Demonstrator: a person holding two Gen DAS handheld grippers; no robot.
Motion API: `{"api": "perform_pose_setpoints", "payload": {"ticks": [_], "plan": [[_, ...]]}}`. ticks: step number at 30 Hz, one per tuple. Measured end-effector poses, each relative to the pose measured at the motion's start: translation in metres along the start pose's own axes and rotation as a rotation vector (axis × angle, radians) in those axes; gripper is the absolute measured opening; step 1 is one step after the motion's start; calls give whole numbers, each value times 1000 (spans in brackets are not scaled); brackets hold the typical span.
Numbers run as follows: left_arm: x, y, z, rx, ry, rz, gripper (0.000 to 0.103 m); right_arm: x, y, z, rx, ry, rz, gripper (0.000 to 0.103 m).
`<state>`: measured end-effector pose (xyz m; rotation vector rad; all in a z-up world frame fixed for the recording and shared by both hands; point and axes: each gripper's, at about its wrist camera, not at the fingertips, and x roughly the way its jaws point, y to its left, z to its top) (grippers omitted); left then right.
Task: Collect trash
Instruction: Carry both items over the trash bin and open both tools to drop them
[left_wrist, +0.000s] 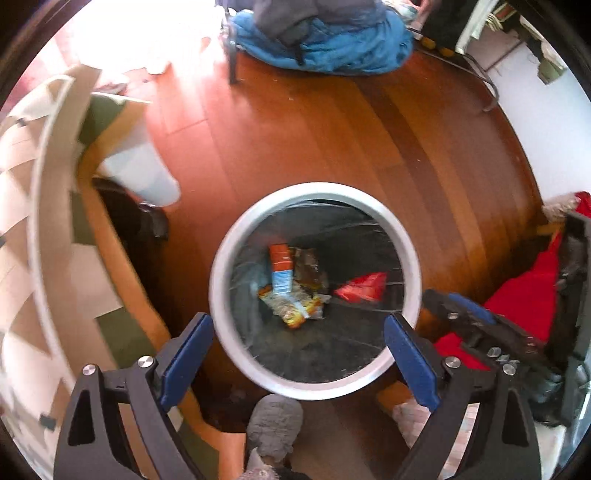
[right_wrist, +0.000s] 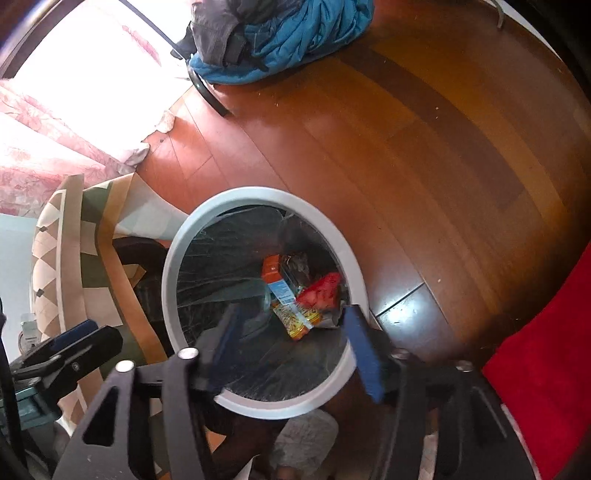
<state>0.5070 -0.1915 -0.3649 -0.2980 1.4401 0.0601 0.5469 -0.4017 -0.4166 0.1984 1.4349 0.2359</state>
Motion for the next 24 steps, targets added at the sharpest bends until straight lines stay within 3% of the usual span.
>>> {"api": "perform_pose_setpoints", "payload": {"ticks": [3,6,11,24], "plan": [[-11,5,-11,-5,-31,63,97,-16,1,-5,-6,-16,-18,93],[-25,8,-28,-15,-58,110,98,-33,8,-15,-36,-30,-83,103],[-48,8,-49,-21,-97,150,99,-62,28,-40,-116,-43,-177,103],[-131,-3,-91,-7,-218,126,99,-167,58,-84,-144,-160,-194,103]]}}
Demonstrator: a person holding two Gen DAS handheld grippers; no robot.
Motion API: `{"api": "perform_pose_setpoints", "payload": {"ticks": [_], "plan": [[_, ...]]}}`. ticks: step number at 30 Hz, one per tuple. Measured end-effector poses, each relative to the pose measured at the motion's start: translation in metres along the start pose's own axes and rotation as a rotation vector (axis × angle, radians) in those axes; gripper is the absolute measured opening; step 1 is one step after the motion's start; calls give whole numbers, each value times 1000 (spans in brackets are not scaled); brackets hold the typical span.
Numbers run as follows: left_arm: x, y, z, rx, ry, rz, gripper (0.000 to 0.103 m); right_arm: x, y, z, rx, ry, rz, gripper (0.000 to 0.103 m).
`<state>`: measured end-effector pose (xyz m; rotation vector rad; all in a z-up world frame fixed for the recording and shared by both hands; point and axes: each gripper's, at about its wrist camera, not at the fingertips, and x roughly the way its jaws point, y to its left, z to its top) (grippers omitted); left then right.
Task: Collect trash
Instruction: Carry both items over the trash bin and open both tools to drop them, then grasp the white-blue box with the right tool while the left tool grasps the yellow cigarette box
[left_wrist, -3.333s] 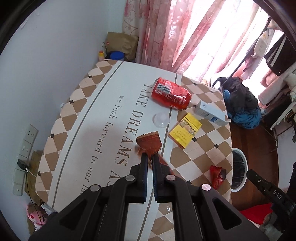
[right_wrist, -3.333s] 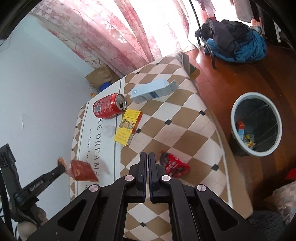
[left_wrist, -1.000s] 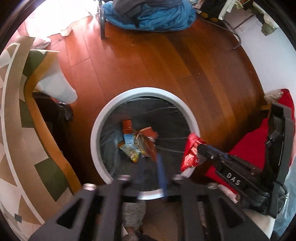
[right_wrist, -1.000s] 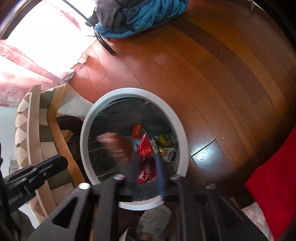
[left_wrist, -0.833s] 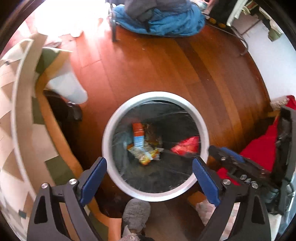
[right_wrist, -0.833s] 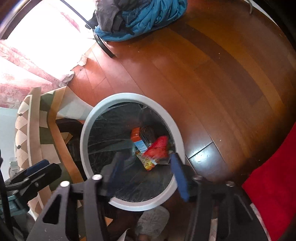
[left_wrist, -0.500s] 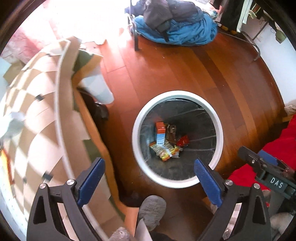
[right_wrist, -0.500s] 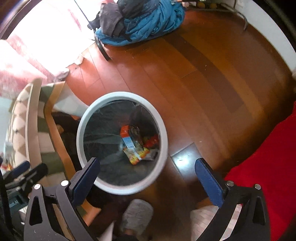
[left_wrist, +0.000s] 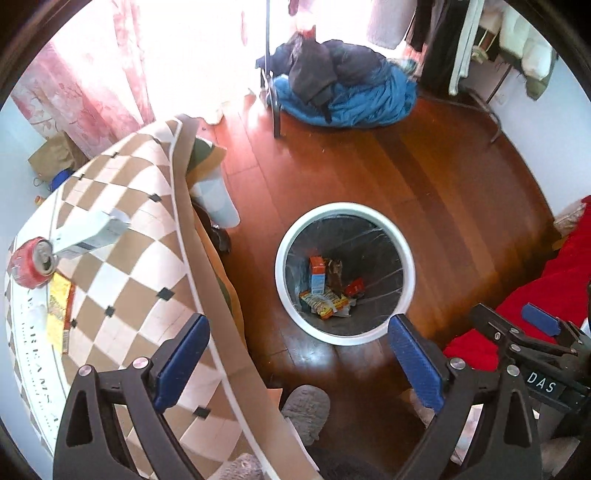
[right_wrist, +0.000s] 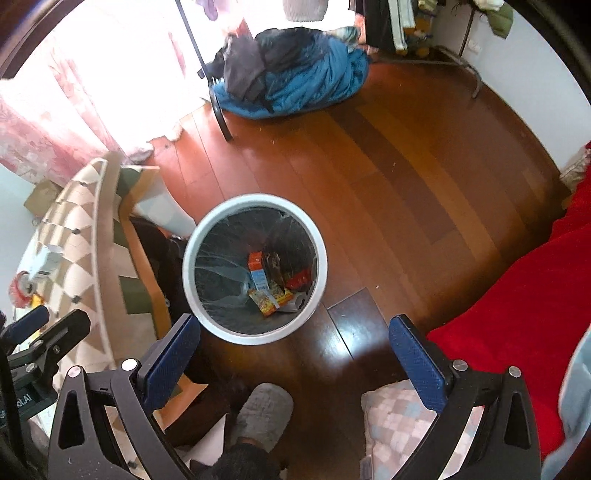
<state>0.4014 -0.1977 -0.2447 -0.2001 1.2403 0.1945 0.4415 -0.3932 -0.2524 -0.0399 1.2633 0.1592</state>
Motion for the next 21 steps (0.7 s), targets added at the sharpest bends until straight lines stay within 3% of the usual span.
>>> {"api": "perform_pose_setpoints", "payload": {"ticks": [7,13,17,21], "plan": [[-63,15,-14,-19,-86,0,99,-75,16,-8,6,-97,46,103],[-121,48,-19,-67,-196,84,99,-129,54,-10,-40,-162,133,103],[-141,100,-23,-157,-236,110,99,-139,123,-4,-174,-142,214,103],[-133,170,-36,-261,-250,245,99,-115,213,1,-372,-114,220,103]]}}
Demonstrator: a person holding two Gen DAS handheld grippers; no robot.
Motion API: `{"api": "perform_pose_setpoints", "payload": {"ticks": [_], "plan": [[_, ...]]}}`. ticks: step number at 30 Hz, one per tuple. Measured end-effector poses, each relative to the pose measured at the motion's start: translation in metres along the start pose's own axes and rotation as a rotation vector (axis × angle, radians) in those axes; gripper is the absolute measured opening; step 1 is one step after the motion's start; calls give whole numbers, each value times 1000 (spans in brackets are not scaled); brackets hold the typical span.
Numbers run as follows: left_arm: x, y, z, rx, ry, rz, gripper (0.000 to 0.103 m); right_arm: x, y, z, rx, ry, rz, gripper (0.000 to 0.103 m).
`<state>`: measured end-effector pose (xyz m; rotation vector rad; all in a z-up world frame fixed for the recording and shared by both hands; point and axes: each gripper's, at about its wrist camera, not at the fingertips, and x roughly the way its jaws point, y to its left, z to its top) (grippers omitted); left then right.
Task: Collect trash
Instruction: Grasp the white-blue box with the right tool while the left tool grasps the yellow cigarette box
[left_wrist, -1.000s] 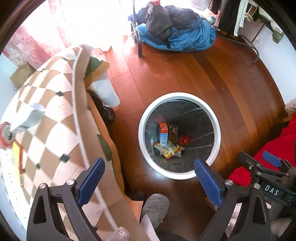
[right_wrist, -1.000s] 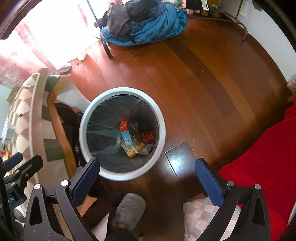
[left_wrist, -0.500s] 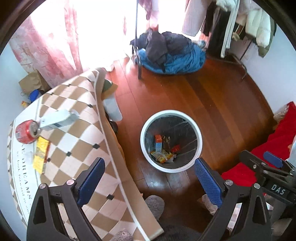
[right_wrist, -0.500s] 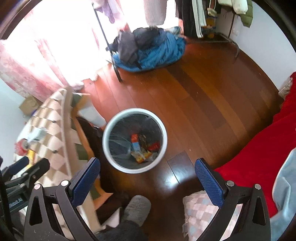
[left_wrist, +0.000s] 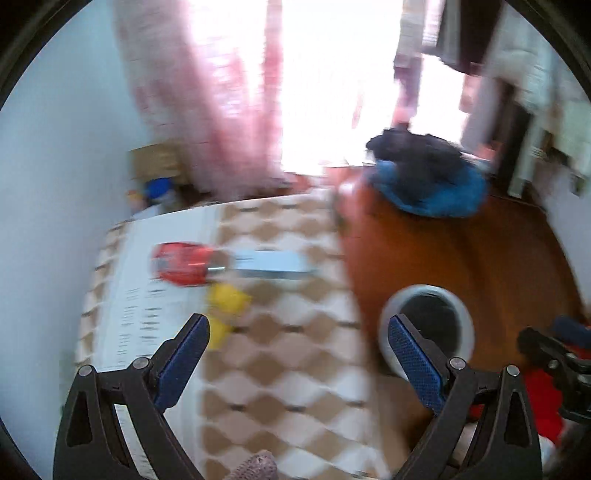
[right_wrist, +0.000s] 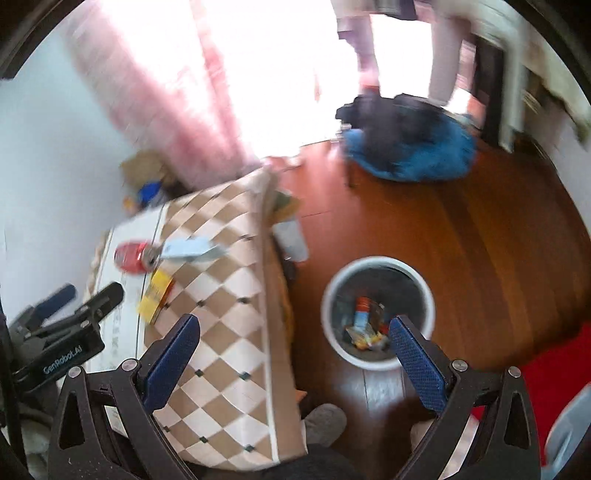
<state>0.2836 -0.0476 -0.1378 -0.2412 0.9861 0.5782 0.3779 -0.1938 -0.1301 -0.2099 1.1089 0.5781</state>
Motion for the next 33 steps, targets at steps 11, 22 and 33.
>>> {"api": "perform_pose_setpoints", "payload": {"ticks": [11,22,33], "plan": [[142,157,-54,-215,231,260,99,219,184,74,-491,242,-63,74],[168,197,-61,-222,244,197,99,301,218,86,-495,443,-33,45],[183,99,-36,146,301,-56,95,230,122,27,-89,370,-11,38]]}}
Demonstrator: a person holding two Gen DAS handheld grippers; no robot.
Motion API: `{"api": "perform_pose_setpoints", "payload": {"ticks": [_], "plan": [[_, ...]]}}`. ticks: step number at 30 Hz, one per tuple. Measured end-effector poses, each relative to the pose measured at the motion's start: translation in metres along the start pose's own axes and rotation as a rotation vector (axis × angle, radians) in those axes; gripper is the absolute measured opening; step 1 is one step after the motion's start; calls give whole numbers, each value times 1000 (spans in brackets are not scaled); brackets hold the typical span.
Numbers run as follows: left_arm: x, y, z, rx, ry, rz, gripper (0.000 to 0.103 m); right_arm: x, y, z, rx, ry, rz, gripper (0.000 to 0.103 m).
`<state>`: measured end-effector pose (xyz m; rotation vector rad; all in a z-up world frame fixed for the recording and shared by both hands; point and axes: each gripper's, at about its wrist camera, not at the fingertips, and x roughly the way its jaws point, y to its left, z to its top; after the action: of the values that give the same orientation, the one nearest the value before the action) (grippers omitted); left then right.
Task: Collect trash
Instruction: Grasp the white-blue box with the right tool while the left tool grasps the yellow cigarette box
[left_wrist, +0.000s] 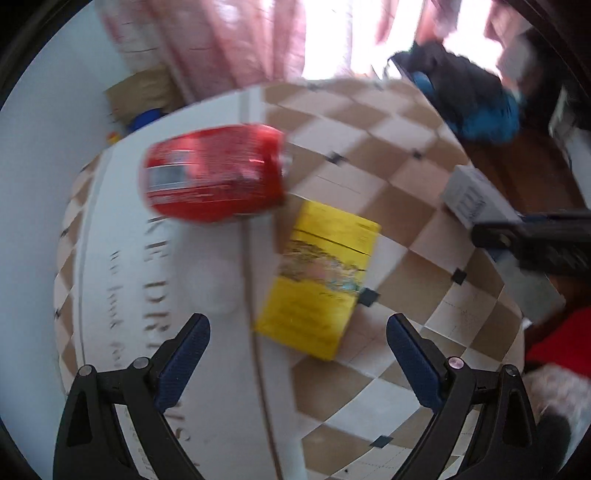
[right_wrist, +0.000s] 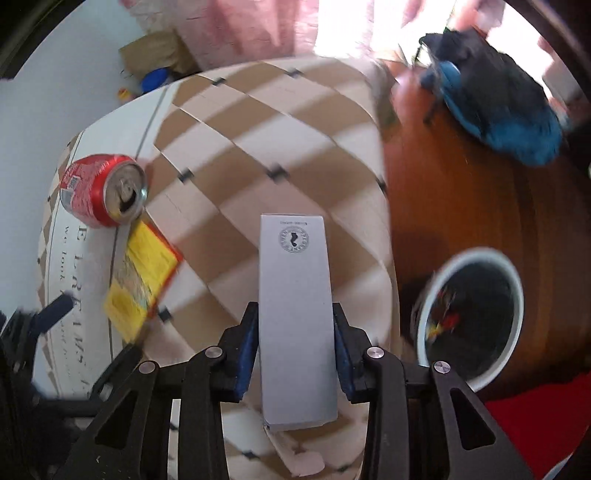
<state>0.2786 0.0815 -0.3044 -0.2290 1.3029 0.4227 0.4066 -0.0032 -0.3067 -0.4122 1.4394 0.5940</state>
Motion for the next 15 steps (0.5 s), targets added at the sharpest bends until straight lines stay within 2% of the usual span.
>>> {"api": "perform_pose_setpoints", "payload": {"ticks": [3,5,6,7,12,15], "plan": [[18,-11,8,27,49,19,91,0,-10,-19,46,-8,13,38],[27,-14,12,28,71,26,71,1,-15,-25,74,-14,24,38],[28,-14,15,18,74,24,69,4,-14,-23,88,-14,28,38],[27,-14,17,10,71,19,61,6,-16,-27,102,-16,35,38],[24,-10,18,-17,79,12,59,7,-14,-42,120,-18,52,38],[15,-5,-2,-56,85,19,58,5,-13,-57,122,-18,62,37]]}}
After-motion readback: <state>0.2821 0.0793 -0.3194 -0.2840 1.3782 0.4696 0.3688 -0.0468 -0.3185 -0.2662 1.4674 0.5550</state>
